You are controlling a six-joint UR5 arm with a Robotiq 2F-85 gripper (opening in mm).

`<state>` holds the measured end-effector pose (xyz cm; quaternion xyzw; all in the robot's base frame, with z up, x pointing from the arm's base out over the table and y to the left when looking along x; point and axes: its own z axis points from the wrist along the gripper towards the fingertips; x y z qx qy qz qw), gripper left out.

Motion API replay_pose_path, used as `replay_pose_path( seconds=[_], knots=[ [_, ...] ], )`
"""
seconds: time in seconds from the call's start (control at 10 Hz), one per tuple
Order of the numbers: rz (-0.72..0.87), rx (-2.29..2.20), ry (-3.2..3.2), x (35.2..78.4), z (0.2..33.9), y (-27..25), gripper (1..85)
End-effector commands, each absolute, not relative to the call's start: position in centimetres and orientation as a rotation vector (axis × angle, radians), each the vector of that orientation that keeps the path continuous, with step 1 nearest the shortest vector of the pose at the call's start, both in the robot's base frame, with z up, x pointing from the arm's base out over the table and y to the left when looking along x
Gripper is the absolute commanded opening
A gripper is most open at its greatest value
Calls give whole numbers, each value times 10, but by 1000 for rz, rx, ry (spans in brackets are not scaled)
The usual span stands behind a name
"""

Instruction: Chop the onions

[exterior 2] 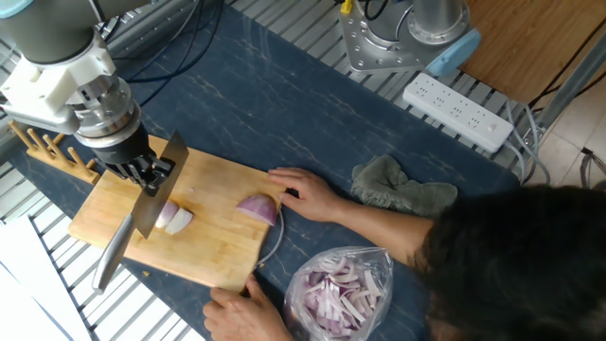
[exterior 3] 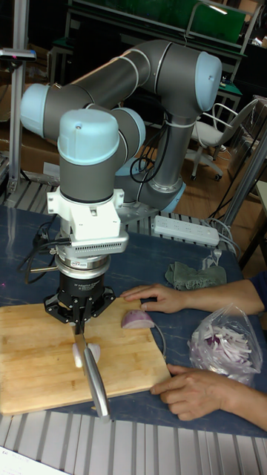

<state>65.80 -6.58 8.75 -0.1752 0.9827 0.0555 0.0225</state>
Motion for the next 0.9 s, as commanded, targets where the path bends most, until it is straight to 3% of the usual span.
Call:
replay_pose_path(
  seconds=[0.0,0.8],
  knots=[
    [181,-533,3030,661,83,-66,10],
    [207,-530,2992,668,65,-63,10]
  ],
)
